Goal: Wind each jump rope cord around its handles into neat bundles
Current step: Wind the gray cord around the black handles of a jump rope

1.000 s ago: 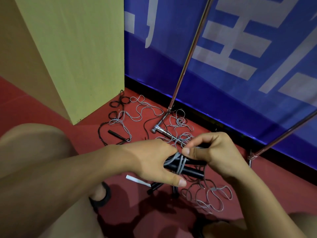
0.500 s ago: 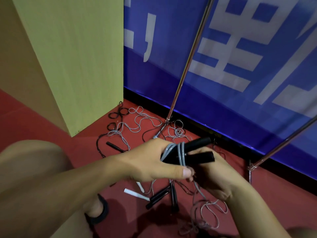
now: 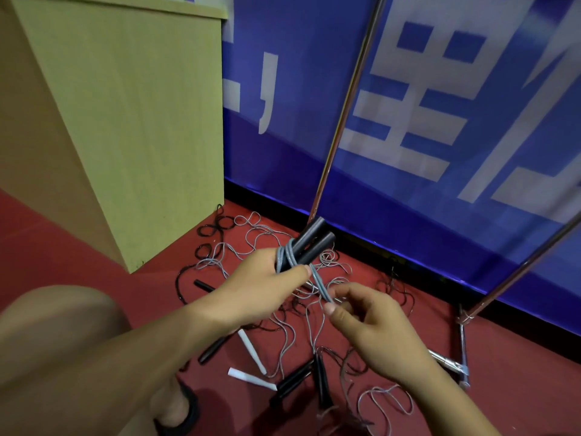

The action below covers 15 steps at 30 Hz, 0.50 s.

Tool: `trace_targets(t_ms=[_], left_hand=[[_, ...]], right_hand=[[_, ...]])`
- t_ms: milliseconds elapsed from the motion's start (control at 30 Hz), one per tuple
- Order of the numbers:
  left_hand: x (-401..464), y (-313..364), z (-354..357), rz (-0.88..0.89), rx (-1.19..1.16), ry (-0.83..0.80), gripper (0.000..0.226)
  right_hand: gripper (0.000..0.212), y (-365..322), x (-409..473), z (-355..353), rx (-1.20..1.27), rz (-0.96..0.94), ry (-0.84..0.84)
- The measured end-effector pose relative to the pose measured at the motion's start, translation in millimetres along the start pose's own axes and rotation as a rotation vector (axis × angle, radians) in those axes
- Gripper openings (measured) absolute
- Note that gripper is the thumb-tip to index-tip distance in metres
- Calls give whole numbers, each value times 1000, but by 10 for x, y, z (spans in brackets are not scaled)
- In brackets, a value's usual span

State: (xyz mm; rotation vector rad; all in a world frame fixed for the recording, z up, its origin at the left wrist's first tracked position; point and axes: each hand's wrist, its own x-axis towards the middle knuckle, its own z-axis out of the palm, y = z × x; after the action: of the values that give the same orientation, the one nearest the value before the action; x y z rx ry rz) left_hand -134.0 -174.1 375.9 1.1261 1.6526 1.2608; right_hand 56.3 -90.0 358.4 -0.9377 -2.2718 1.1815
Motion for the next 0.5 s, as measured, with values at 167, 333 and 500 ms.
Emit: trace_targets(t_ms=[167, 333, 500], left_hand=[[70, -77, -43, -17, -2, 81, 36], [69, -73, -27, -35, -77, 55, 31], [88, -93, -14, 73, 389, 58, 18]], right_hand=[[8, -46, -61, -21, -243, -92, 78], [16, -109, -98, -28, -328, -221, 118], [6, -145, -131, -24, -235, -243, 145]])
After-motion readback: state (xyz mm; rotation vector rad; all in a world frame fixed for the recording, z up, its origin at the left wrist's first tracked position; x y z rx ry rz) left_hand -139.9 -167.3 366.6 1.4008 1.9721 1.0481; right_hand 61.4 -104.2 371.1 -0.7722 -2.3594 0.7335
